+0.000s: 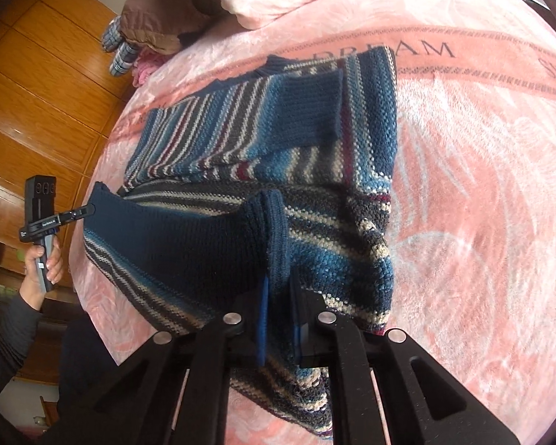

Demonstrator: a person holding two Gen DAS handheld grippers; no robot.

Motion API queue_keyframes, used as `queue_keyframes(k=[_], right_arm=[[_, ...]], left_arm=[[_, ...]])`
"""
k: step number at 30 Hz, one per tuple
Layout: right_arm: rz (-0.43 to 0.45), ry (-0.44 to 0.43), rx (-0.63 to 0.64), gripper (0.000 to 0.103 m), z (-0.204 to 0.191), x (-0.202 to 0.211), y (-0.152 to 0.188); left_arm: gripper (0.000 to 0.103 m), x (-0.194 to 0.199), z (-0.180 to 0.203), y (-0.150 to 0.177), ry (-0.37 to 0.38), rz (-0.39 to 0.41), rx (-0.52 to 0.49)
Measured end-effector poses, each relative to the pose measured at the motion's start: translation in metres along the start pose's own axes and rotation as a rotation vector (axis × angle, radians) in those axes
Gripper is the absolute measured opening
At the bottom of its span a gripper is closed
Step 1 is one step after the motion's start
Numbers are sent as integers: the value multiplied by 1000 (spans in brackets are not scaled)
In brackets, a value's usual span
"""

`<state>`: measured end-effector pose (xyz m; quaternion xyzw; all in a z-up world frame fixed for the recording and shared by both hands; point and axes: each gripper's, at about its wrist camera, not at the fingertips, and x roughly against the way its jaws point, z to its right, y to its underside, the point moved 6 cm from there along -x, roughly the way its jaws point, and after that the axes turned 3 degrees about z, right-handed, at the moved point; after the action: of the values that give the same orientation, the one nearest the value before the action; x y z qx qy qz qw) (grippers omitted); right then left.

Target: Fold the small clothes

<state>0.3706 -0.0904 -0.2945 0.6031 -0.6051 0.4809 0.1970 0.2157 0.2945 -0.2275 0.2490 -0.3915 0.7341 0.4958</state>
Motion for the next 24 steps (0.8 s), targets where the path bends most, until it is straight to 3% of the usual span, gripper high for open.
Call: queue_keyframes(k=[6,12,20,24], right_arm=[[123,39,42,9,-19,47,-23],[219,85,60,8,-26,68,-72],[235,129,41,8,-9,45,-147],[180,152,29,8,1,11,-165]], left_arm=[[7,41,21,-24,20,106,-35],[5,64,28,-71,3,169,-69],[0,55,3,-159,-32,195,-12],[0,17,-25,-173,-72,122,40]])
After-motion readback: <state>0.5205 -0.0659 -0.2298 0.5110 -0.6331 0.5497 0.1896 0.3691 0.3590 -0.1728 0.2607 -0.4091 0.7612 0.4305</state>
